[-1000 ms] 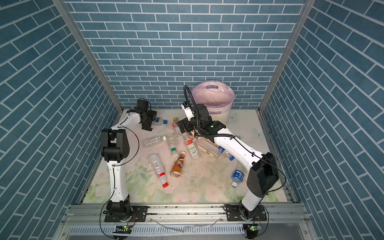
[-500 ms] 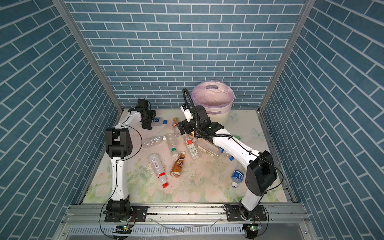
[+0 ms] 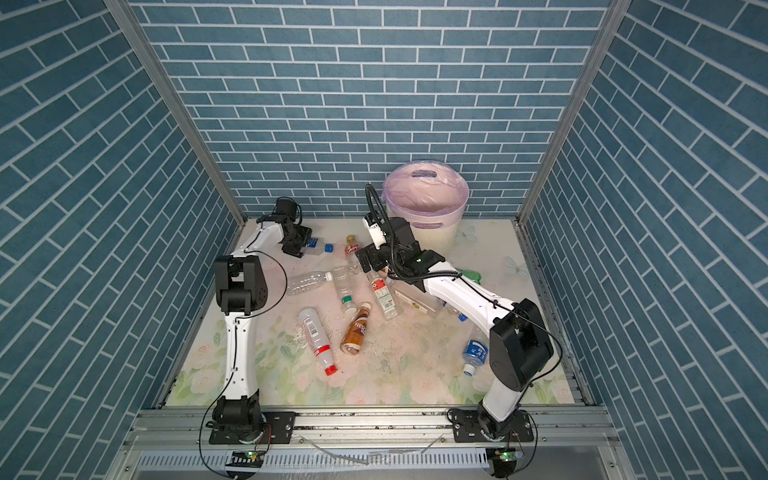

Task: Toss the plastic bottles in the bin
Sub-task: 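Close the left gripper on the blue-label bottle while the right gripper hovers nearby, then lift the blue-label bottle with the left gripper toward the approaching right gripper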

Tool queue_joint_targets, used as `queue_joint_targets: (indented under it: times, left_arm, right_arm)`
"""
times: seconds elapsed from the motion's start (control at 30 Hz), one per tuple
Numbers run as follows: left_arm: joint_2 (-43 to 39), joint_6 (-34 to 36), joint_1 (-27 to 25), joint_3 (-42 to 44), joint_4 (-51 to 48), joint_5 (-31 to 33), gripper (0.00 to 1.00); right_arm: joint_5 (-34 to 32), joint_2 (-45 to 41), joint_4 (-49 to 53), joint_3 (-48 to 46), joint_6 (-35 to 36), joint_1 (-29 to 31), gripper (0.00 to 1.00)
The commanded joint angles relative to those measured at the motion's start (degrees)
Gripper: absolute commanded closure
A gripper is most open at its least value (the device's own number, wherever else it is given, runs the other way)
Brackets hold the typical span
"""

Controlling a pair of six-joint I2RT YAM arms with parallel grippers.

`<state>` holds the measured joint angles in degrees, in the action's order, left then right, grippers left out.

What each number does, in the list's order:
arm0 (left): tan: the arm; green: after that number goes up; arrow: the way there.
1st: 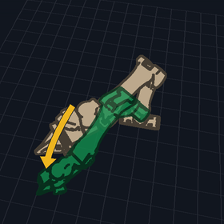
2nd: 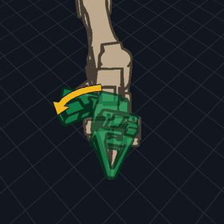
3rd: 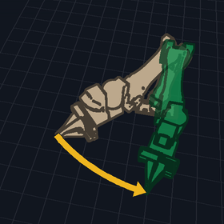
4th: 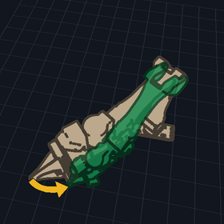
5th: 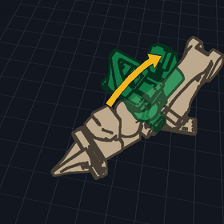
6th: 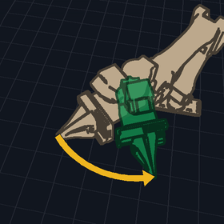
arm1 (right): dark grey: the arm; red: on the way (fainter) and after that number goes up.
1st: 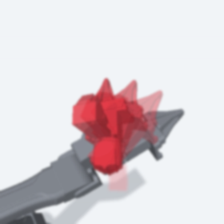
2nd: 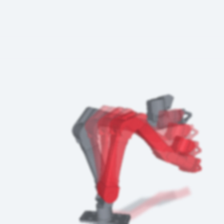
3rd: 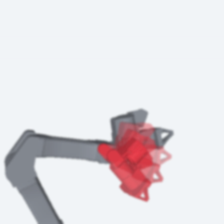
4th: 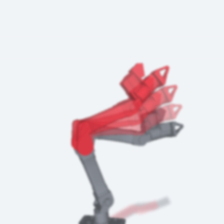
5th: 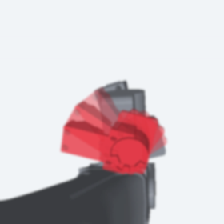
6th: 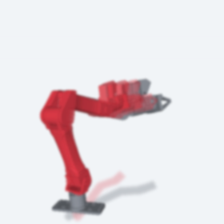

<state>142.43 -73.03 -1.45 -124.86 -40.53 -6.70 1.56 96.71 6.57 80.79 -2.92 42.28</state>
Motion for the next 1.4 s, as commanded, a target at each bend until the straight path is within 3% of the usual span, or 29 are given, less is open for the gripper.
queue_joint_targets:
  times: [0.0,0.07,0.33,0.7,1.03,1.37]
  left_arm:
    - [-0.7,2.1,0.4,1.4,-0.9,0.7,0.37]
    - [-1.5,3.2,0.4,2.3,0.8,-0.1,0.42]
    - [-9.6,9.7,0.5,12.2,13.4,-5.5,0.45]
    - [-20.7,19.4,0.2,16.8,13.9,-10.7,0.46]
    - [-37.7,27.0,-3.4,28.6,20.8,-14.1,0.44]
    - [-50.3,25.7,-7.0,43.0,33.2,-20.5,0.43]
  right_arm:
    - [-1.2,-2.0,-1.8,-1.2,2.1,0.2,0.01]
    - [-0.6,-2.2,-1.3,-1.1,1.5,0.2,0.01]
    - [2.8,-3.5,-0.1,-0.7,-2.3,0.2,0.01]
    - [6.8,-1.6,5.4,5.4,-8.7,0.2,0.01]
    - [11.3,1.9,7.2,13.3,-13.7,0.4,0.01]
    - [13.7,7.9,3.3,18.3,-18.0,0.5,0.01]
